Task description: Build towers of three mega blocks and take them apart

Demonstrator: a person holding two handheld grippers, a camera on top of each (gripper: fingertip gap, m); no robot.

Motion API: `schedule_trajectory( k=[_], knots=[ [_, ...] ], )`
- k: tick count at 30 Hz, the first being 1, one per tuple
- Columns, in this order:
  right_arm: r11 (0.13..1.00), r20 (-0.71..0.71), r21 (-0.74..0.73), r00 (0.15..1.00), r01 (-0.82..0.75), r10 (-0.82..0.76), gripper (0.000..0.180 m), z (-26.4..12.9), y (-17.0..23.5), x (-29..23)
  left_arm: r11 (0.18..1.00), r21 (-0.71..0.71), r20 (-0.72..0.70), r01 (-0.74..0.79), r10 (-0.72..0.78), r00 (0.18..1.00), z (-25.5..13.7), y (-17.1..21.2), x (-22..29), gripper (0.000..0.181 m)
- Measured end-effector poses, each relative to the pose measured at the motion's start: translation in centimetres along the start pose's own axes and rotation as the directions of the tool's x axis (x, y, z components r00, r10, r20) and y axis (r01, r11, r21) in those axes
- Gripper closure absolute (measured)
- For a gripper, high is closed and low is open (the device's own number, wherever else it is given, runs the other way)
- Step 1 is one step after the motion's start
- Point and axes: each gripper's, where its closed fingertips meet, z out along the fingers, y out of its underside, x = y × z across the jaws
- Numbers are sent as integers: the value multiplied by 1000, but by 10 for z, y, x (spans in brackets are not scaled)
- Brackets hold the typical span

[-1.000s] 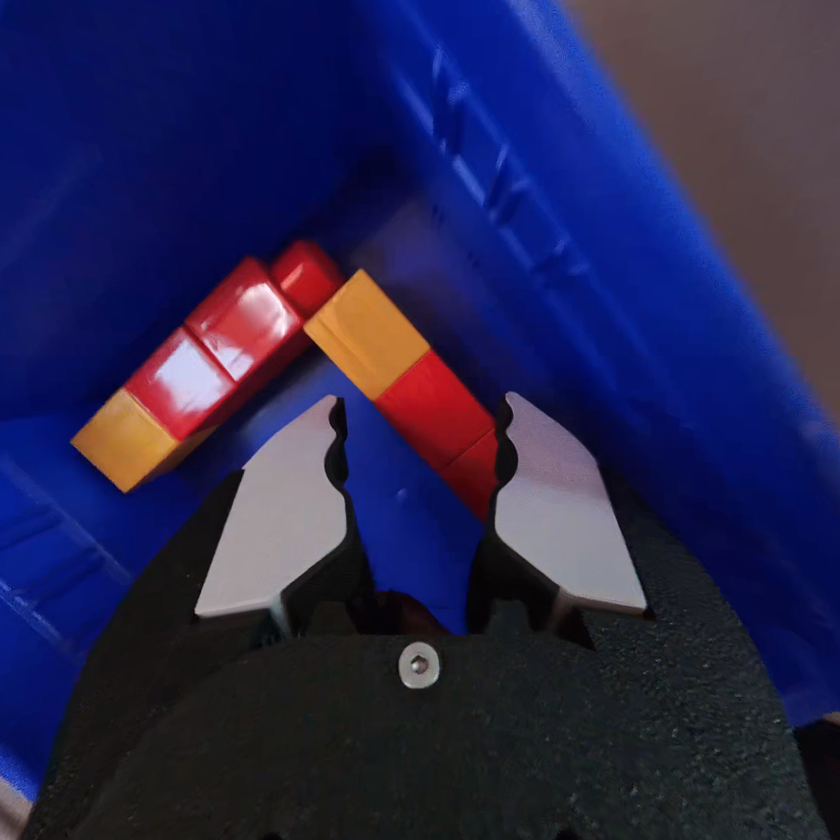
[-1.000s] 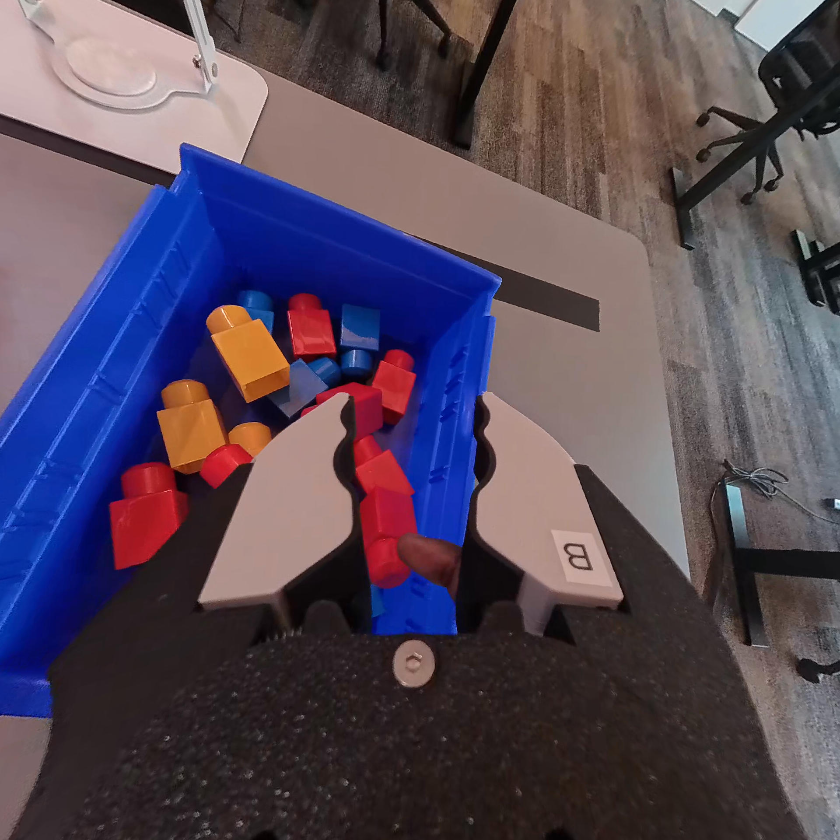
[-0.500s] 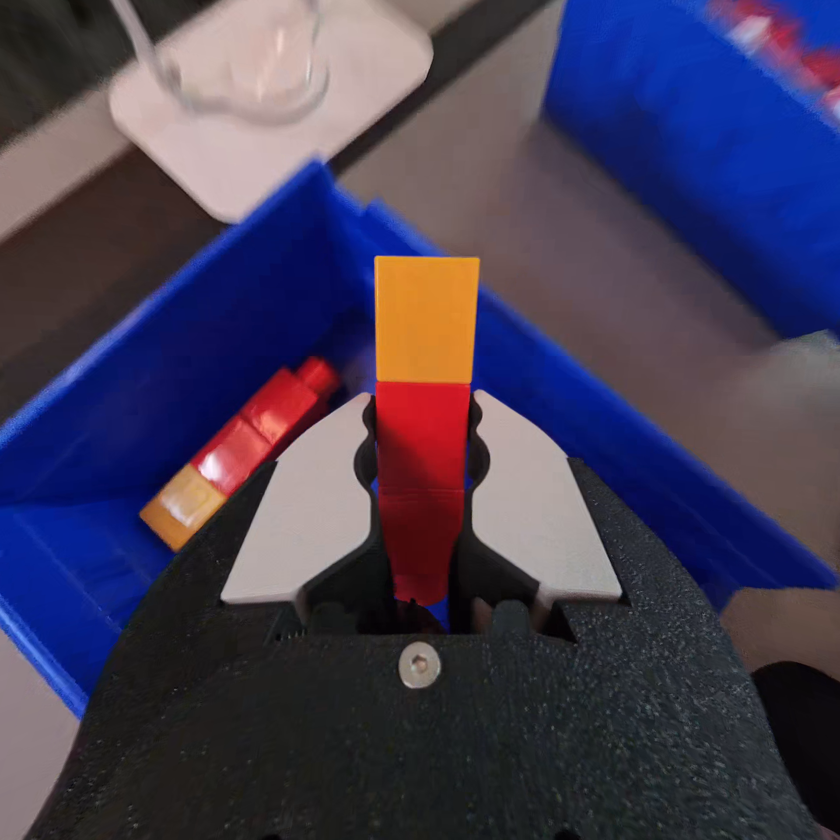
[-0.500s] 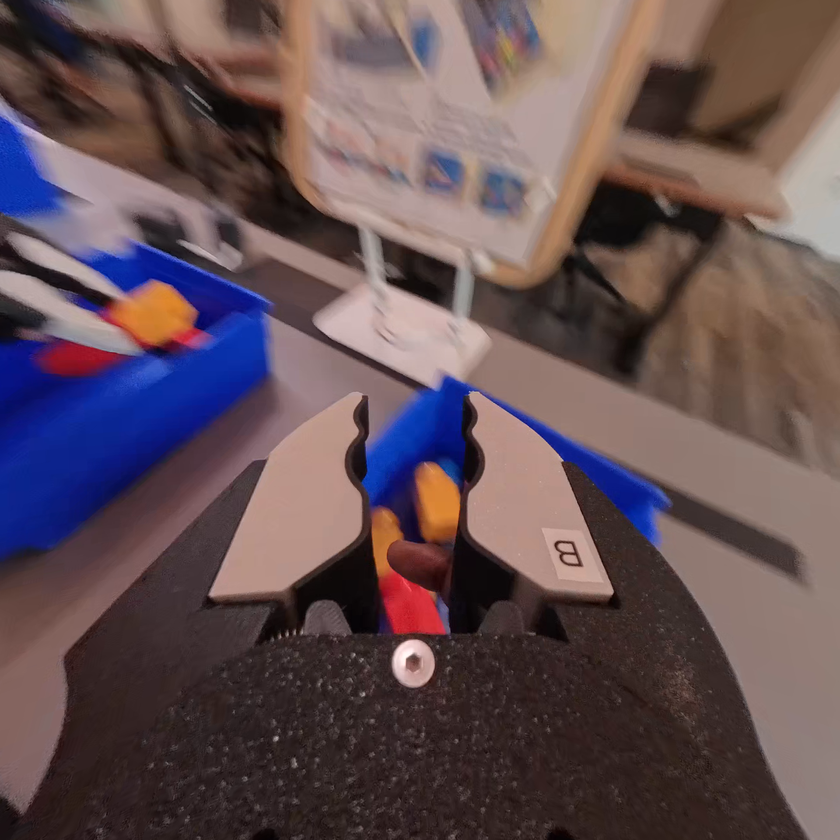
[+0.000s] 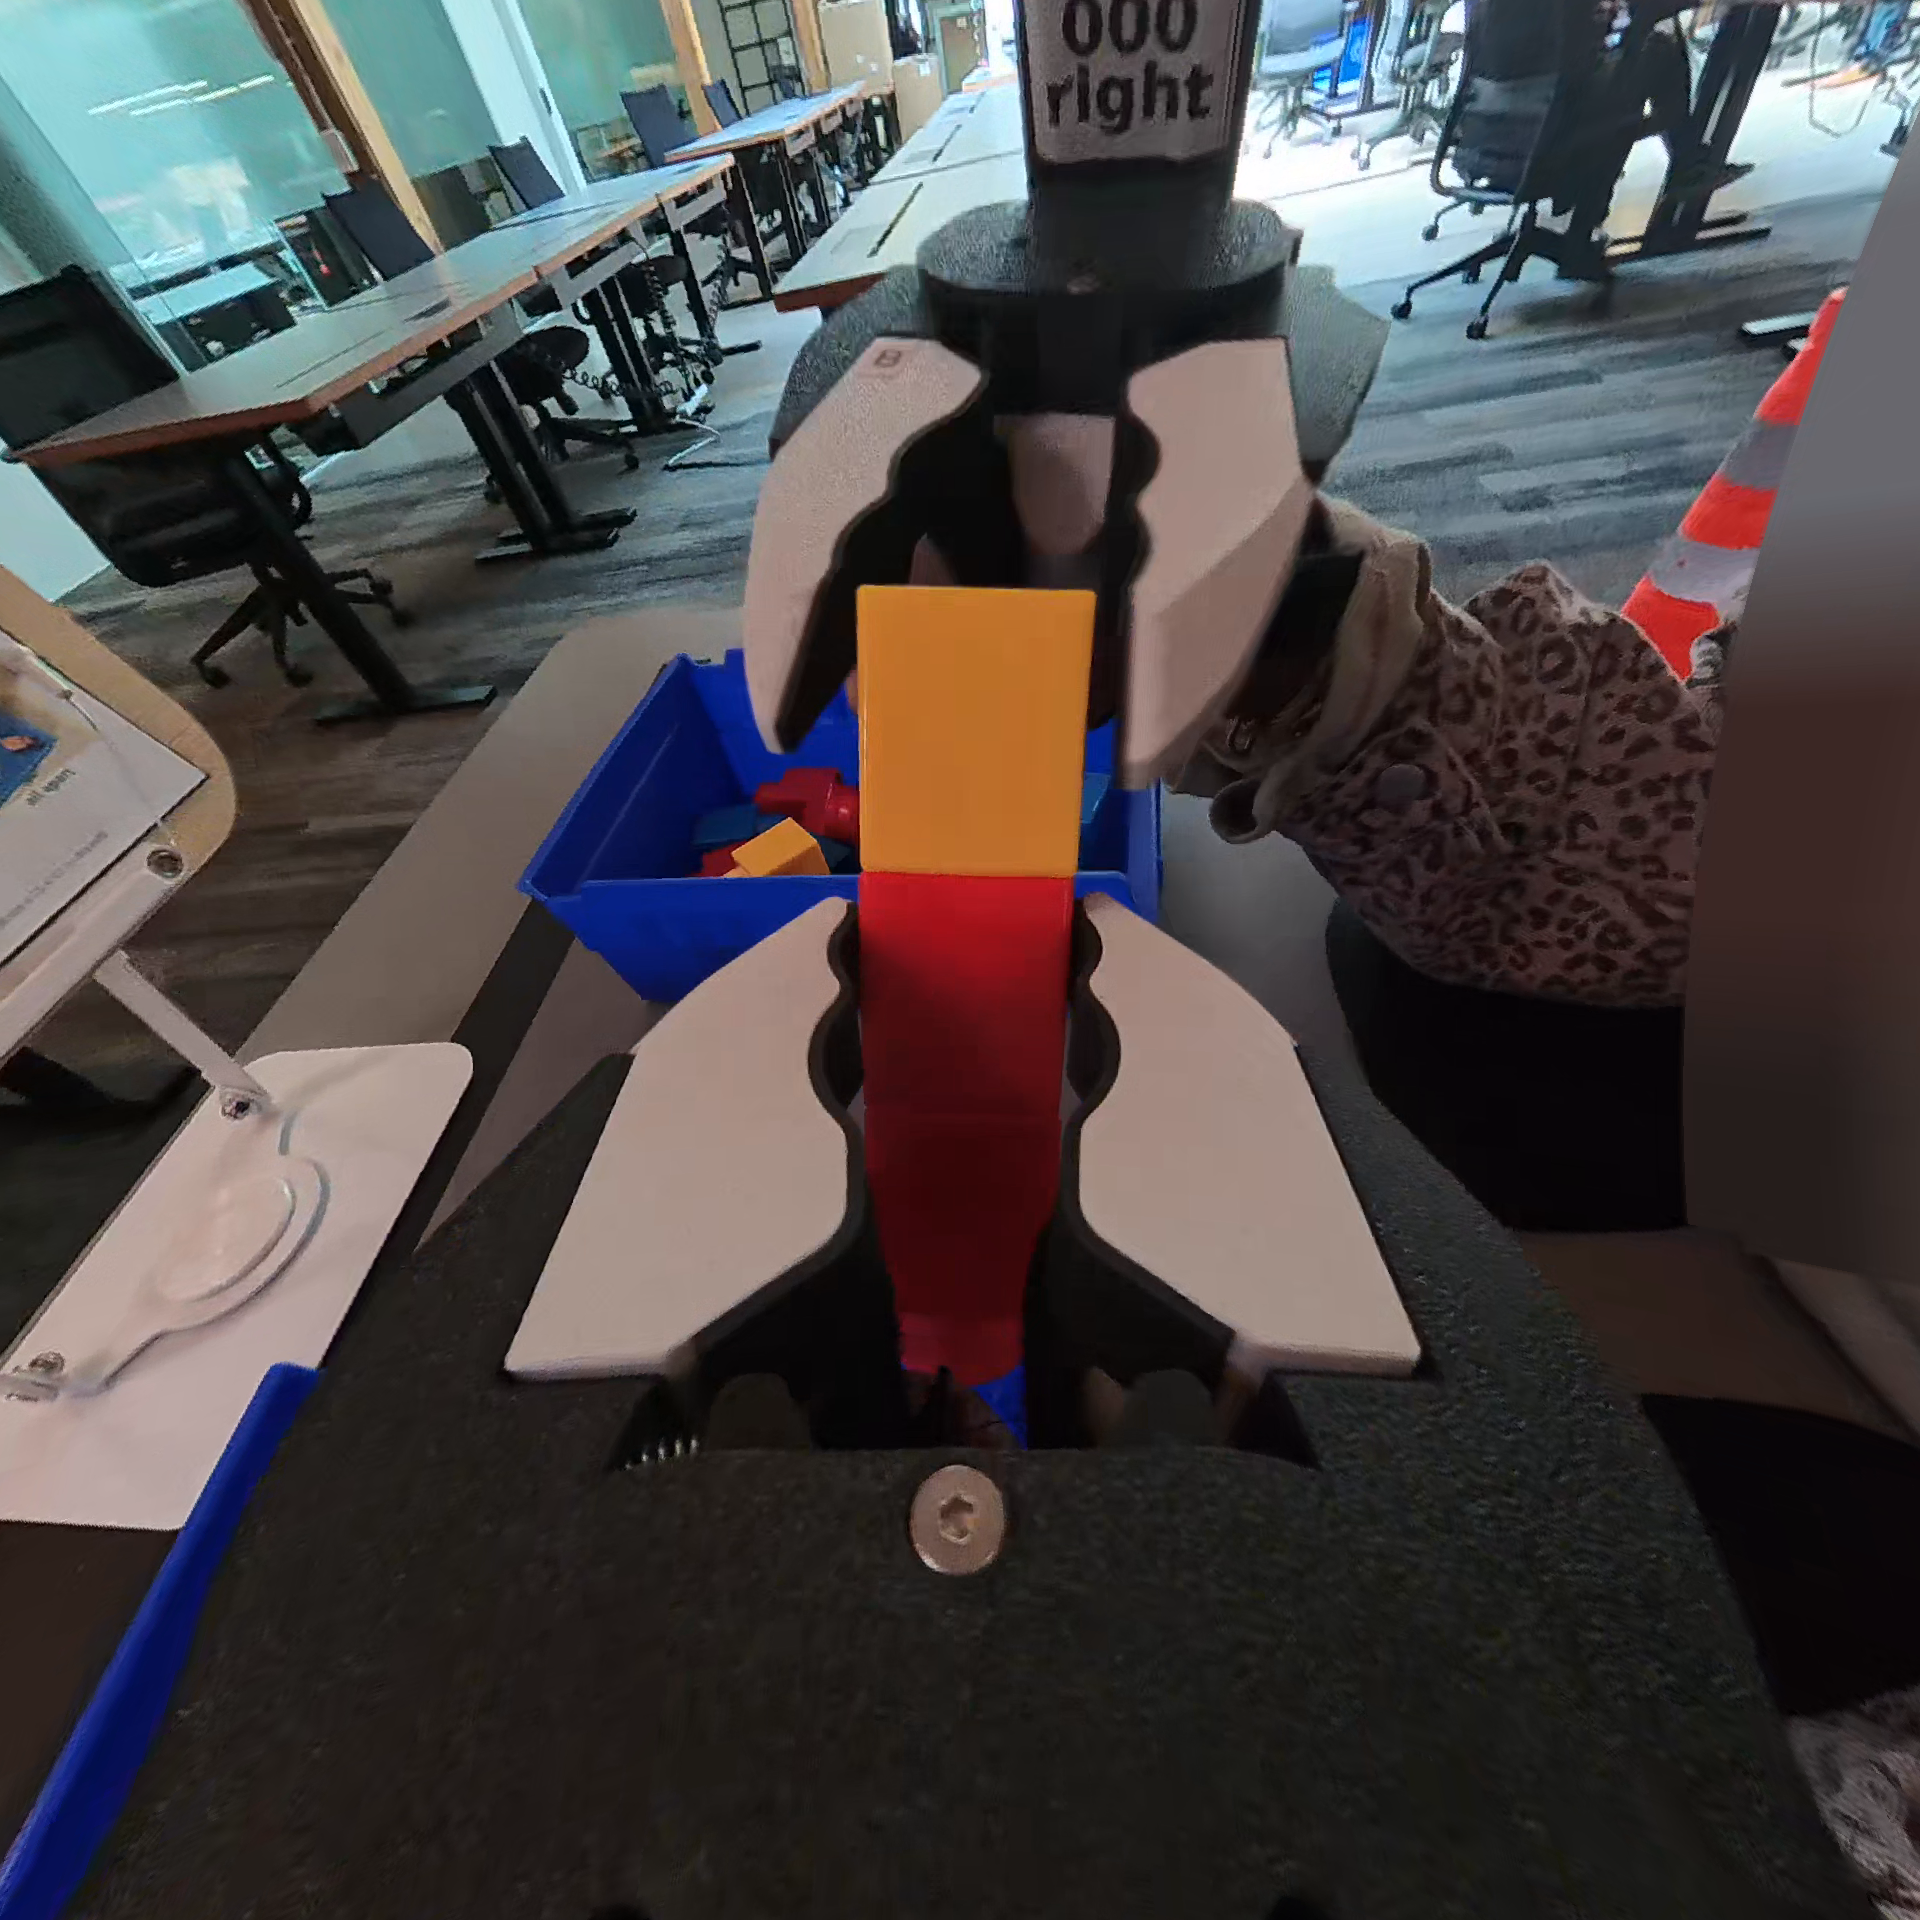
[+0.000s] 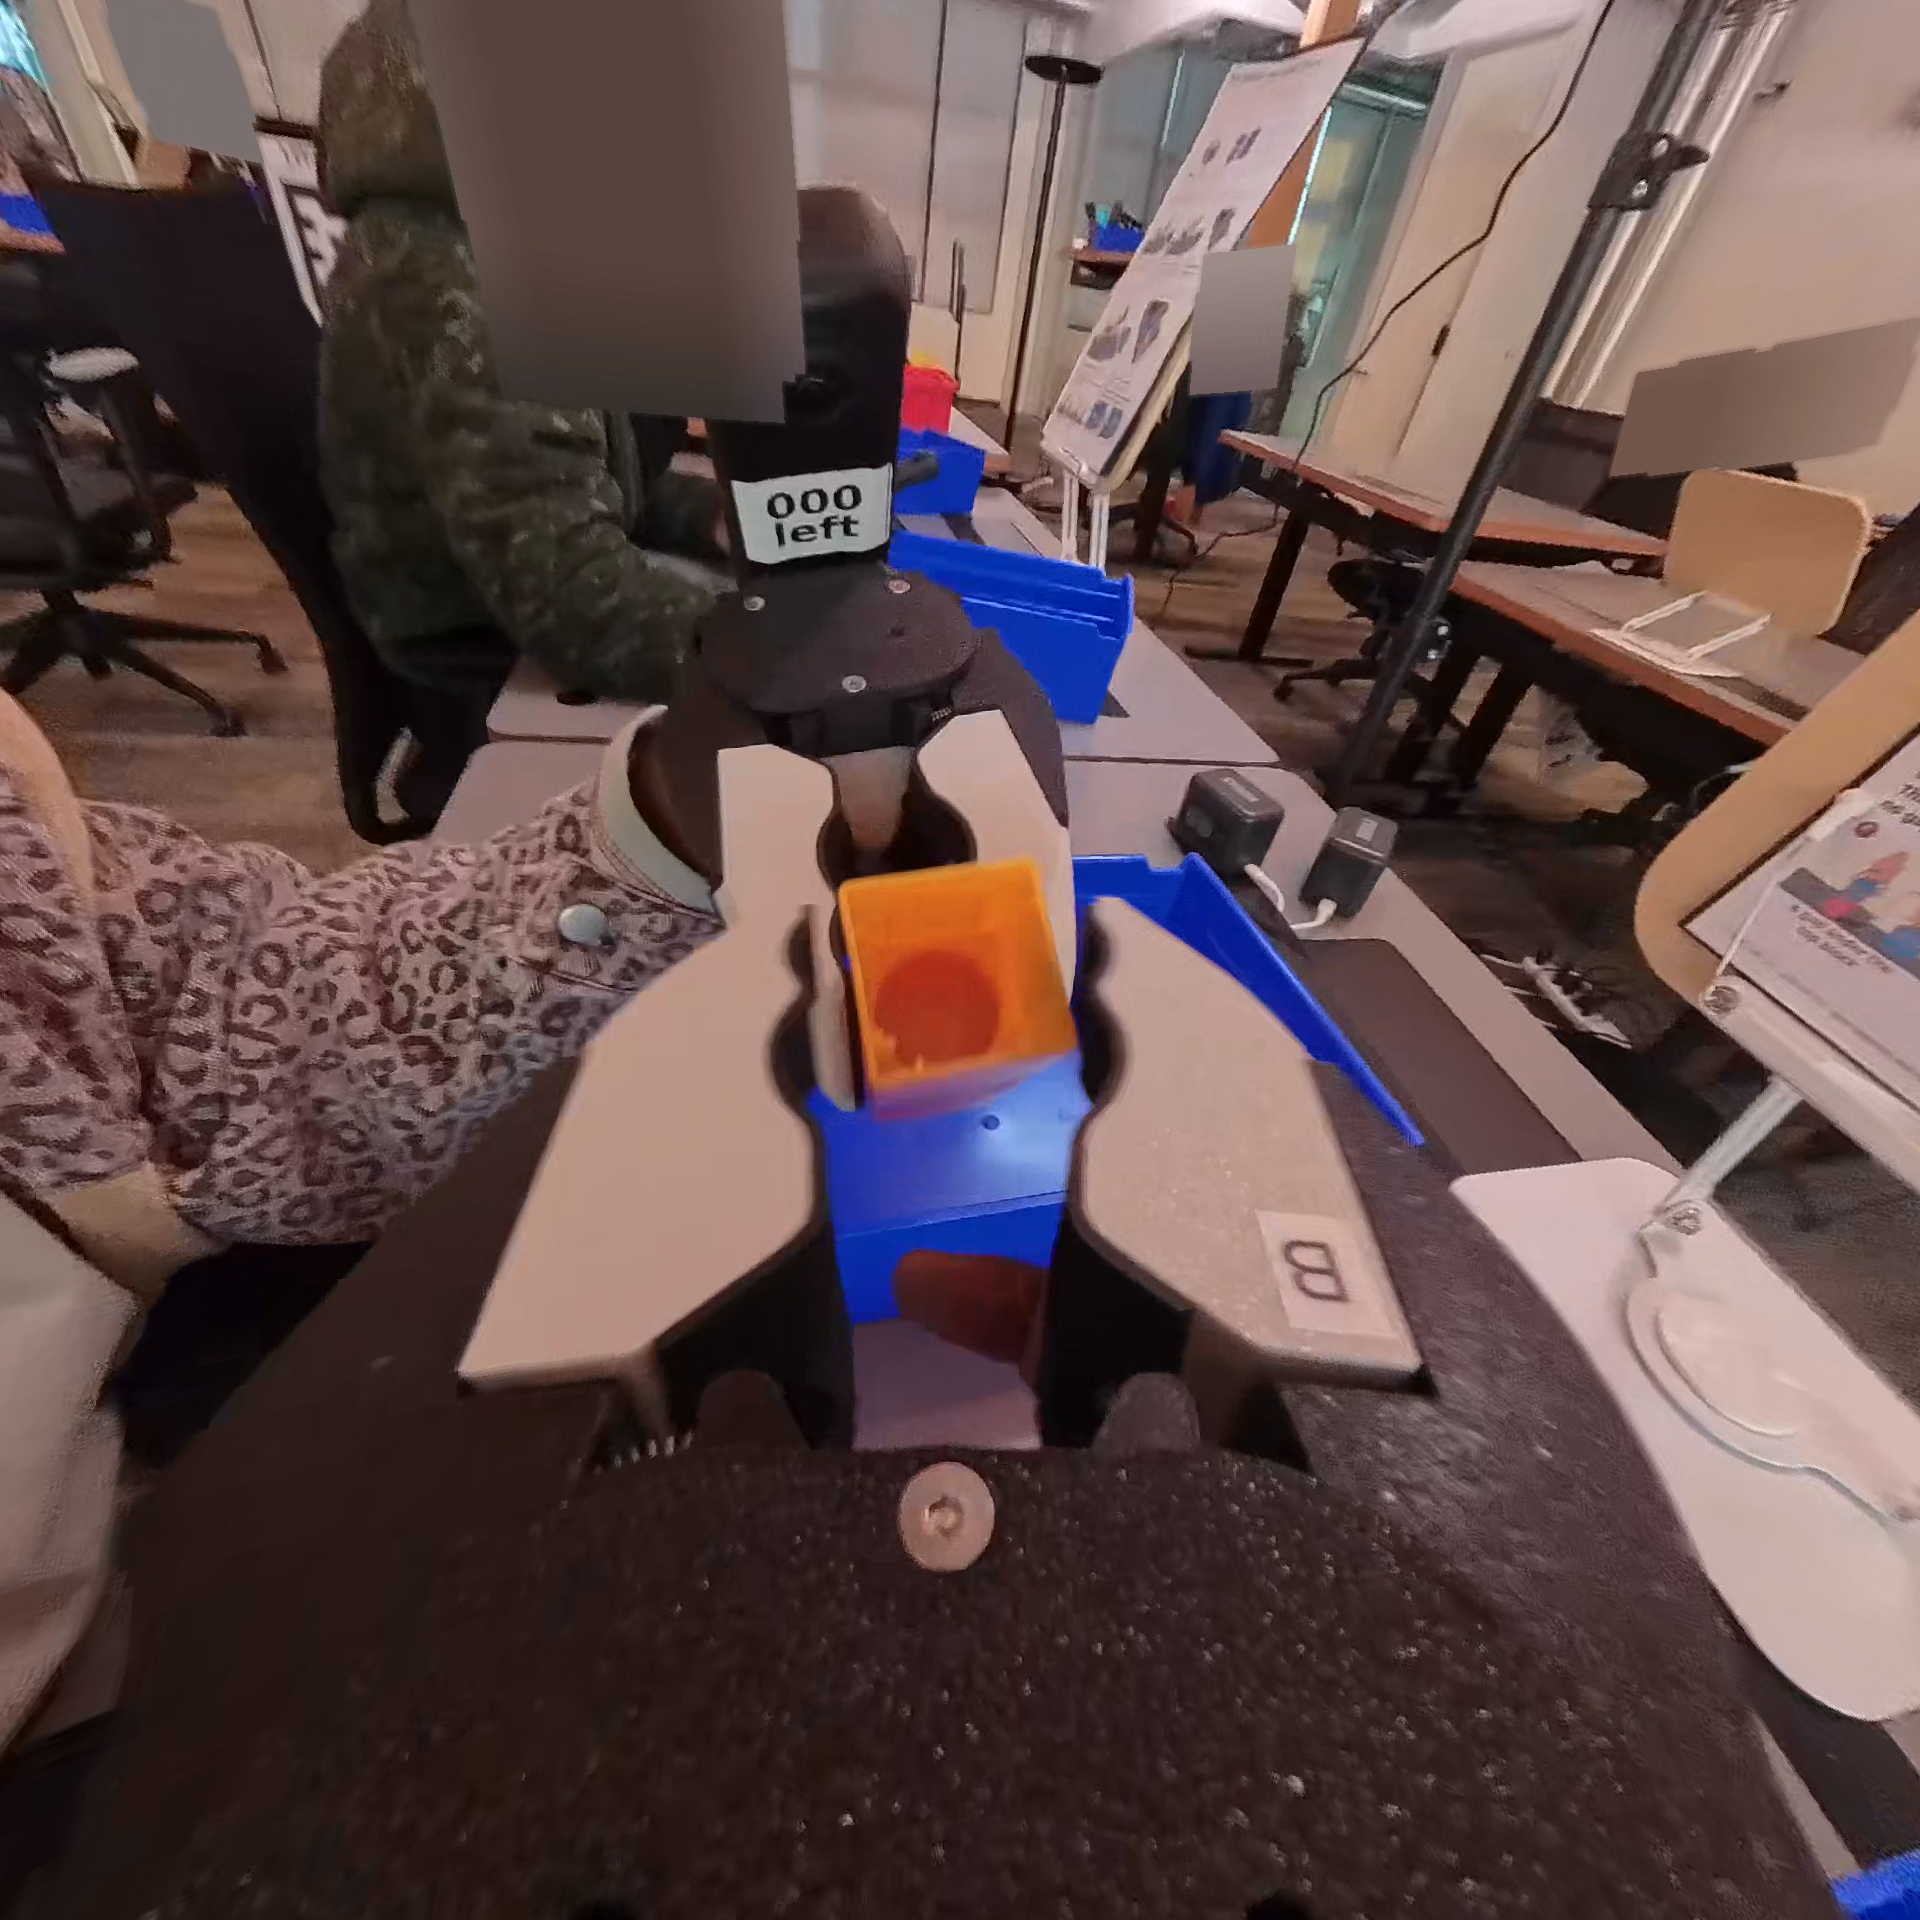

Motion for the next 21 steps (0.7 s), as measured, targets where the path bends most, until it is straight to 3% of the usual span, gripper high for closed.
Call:
schedule_trajectory(
  k=[1, 8, 18, 20, 21],
  knots=[
    [1000, -11, -6, 1000, 21, -21, 141, 2, 0, 0, 1000, -20, -2, -5, 5, 1000, 2, 3, 1, 144],
    [998, -34, -31, 998, 60, -61, 143, 0, -6, -4, 999, 29, -54, 19, -17, 998, 4, -2, 8, 144],
    [997, -54, 44, 996, 71, -68, 143, 4, -21, -4, 995, 94, -47, 47, -42, 998, -9, -11, 6, 144],
    [993, -81, 84, 994, 80, -73, 143, 4, -27, -2, 995, 89, -19, 47, -46, 999, -12, -10, 2, 144],
    [976, -117, 206, 992, 74, -51, 143, -6, -46, 3, 999, -25, 43, 39, -38, 998, -14, 10, -7, 144]
  ],
)
